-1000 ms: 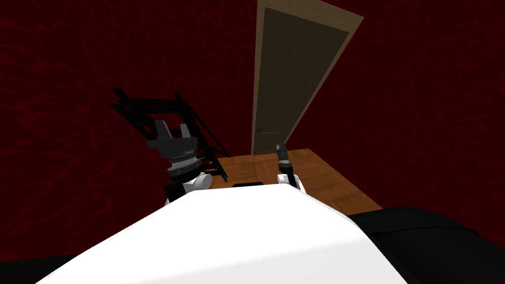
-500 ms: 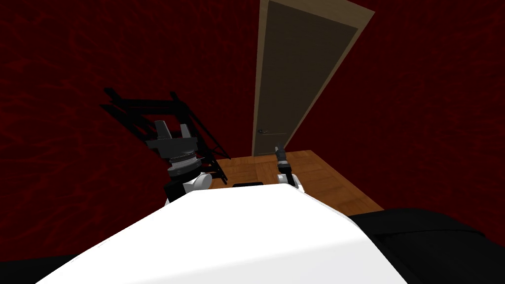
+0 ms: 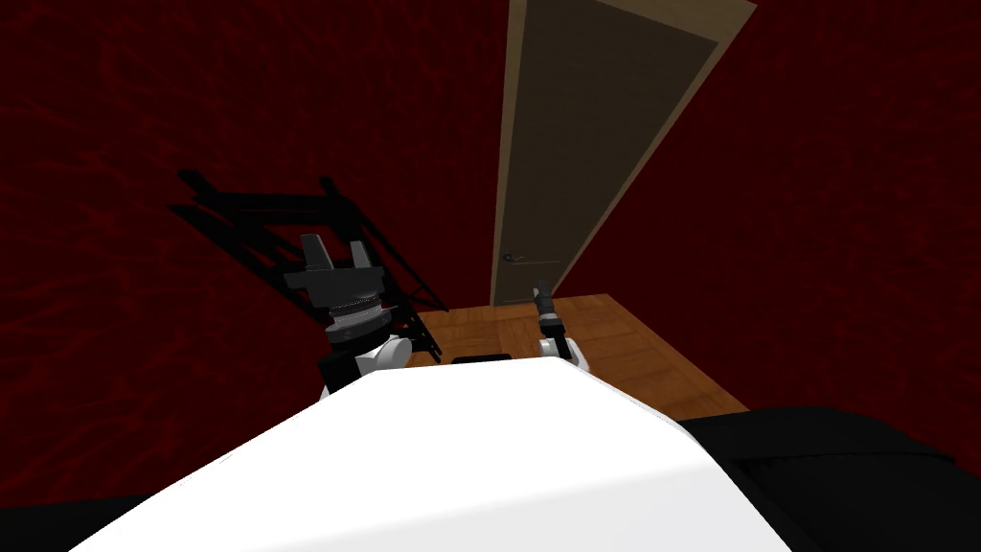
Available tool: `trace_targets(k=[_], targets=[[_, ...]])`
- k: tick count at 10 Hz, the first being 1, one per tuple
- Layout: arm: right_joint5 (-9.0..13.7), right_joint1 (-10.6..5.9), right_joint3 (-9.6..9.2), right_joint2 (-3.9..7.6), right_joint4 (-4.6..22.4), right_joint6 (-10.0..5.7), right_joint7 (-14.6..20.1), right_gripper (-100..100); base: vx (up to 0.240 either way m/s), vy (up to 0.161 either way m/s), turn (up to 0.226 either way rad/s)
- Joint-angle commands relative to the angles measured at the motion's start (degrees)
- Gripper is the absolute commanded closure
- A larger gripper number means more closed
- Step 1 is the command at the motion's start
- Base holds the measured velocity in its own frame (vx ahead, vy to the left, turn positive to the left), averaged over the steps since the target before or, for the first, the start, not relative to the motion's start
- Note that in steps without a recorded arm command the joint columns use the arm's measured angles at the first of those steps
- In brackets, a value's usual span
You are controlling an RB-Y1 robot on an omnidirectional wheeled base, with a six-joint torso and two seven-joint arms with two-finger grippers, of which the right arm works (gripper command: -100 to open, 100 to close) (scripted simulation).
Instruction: Pull the door open
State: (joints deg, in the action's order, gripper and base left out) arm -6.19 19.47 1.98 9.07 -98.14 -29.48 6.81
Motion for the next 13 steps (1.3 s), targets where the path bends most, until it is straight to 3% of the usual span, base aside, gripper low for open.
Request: trace_targets(k=[1,13], targets=[[-0.2,-0.46,0.12,0.32,2.1,-0.92,0.6,-100,0.056,0.002,0.009],[-2.5,-6.45,1.57,4.15,19.8,-5.44,6.8,-100,0.099,0.01,0.014]])
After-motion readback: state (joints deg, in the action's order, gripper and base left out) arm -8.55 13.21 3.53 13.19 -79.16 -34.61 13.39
